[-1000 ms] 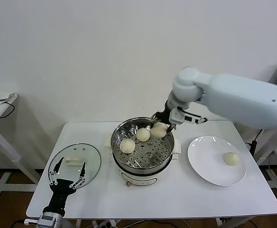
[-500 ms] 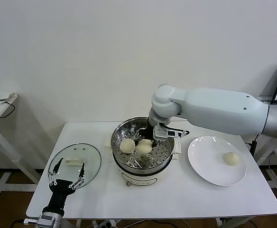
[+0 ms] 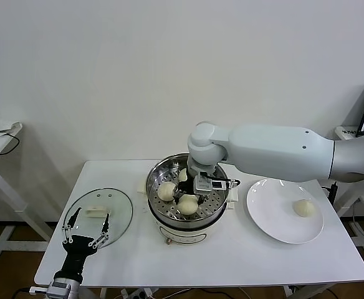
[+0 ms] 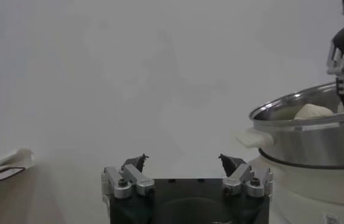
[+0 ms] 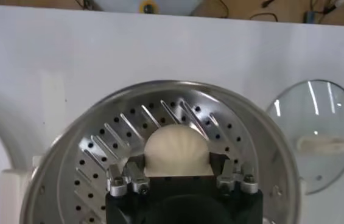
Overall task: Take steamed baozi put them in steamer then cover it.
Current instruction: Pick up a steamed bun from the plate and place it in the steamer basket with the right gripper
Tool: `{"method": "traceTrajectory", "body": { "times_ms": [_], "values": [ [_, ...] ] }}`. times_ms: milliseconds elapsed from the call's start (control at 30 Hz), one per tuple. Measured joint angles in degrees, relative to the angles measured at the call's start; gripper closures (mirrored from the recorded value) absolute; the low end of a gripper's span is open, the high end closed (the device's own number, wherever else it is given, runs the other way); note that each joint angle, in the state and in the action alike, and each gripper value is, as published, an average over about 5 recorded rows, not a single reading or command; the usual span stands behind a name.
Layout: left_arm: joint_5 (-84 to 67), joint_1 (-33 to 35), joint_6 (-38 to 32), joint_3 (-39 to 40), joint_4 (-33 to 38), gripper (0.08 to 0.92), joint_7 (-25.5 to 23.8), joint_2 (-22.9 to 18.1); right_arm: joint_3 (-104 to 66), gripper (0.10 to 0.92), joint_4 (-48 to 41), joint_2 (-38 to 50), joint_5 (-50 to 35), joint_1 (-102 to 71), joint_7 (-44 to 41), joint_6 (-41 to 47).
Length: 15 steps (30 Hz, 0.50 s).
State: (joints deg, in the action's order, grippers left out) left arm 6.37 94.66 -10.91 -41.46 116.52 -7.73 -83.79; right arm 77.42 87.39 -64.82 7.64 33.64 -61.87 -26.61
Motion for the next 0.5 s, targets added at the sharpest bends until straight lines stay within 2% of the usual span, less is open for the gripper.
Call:
{"method": "traceTrajectory", "body": {
  "times_ms": [333, 500],
  "values": [
    [-0.03, 0.04, 0.0, -0.05, -0.02, 0.177, 0.01, -0.03, 0.47, 0.329, -0.55, -1.51, -0.33, -0.81, -1.27, 0.82],
    [-0.04, 0.11, -0.06, -0.06, -0.02, 0.177, 0.0, -0.06, 0.61, 0.25, -0.74, -1.75, -0.61, -0.89, -1.61, 1.21]
  ]
}}
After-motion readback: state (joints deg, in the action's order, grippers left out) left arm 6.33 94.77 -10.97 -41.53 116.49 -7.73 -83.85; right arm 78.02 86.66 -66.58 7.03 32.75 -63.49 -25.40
